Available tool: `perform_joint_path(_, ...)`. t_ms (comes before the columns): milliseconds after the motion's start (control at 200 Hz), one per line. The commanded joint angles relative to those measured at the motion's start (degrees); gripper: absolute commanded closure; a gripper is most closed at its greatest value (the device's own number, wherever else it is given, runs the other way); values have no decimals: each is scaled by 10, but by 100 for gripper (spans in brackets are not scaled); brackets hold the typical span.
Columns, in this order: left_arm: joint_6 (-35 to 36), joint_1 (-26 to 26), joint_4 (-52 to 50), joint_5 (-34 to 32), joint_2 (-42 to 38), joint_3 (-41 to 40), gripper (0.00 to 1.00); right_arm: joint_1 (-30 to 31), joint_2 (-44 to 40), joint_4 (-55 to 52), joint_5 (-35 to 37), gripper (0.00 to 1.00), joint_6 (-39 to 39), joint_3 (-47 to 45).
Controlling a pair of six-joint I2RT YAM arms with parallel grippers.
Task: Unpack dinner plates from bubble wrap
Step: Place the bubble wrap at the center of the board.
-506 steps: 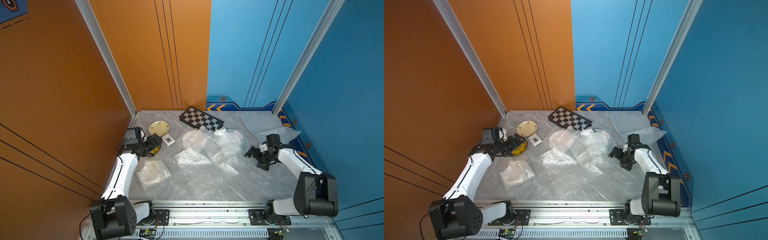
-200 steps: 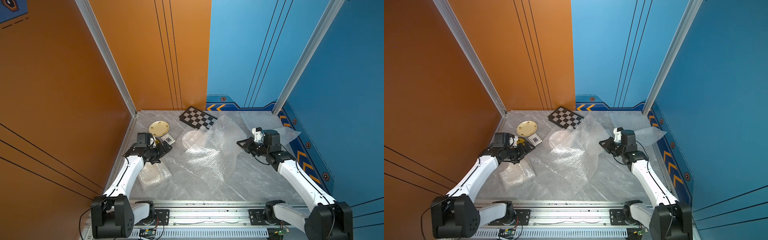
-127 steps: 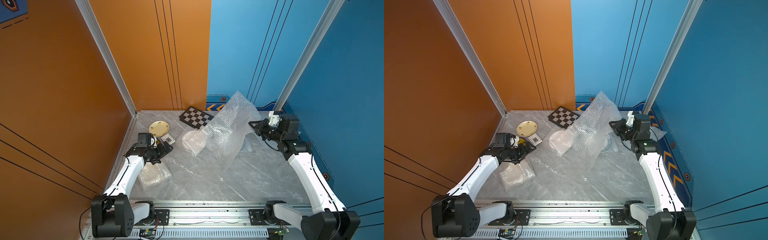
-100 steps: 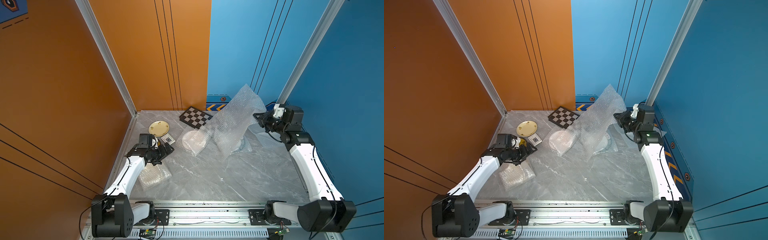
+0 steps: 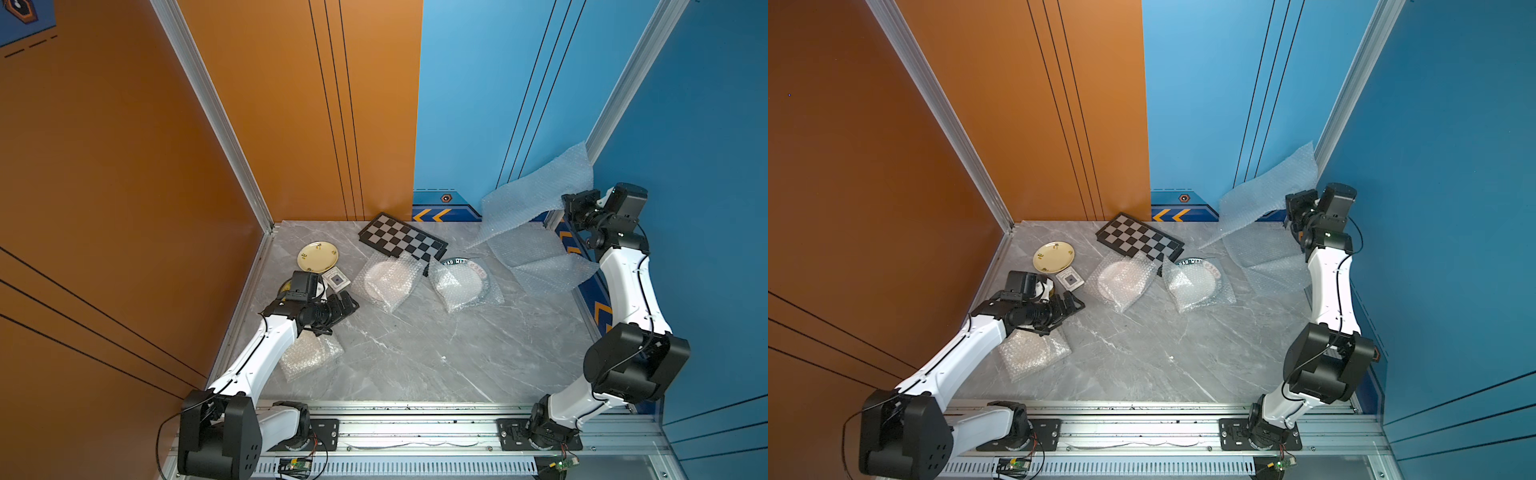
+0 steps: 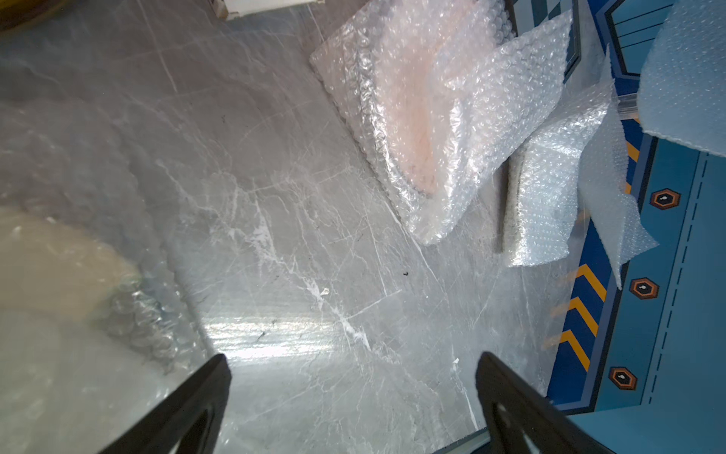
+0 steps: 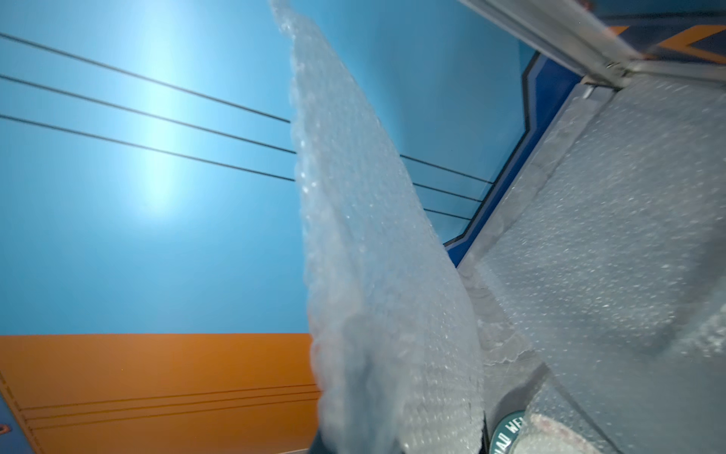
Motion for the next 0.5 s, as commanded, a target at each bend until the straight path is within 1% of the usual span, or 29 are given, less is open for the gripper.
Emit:
perform_joint_path(0, -6, -6, -14, -19, -10, -7, 2, -24, 4, 58, 20, 100, 29, -60)
perform_joint_path(110, -6, -10, -18, -22, -6, -4, 2, -30, -6, 76, 36, 100, 20, -137)
perform_joint_path(330, -3, -25, -20, -26, 19, 19, 2, -32, -9, 121, 20, 100, 20, -261)
perform_joint_path(355, -3, -27, -20, -26, 22, 20, 2, -33, -13, 123, 21, 98, 18, -268)
perform_joint_path(390, -3, -29, -20, -26, 25, 23, 2, -34, -19, 119, 19, 94, 13, -275)
perform_joint_path(415, -2, -31, -20, -25, 27, 25, 2, -35, -22, 115, 18, 88, 8, -277)
perform_joint_path(496, 0, -34, -20, -26, 32, 28, 2, -39, -36, 92, 11, 65, -11, -274)
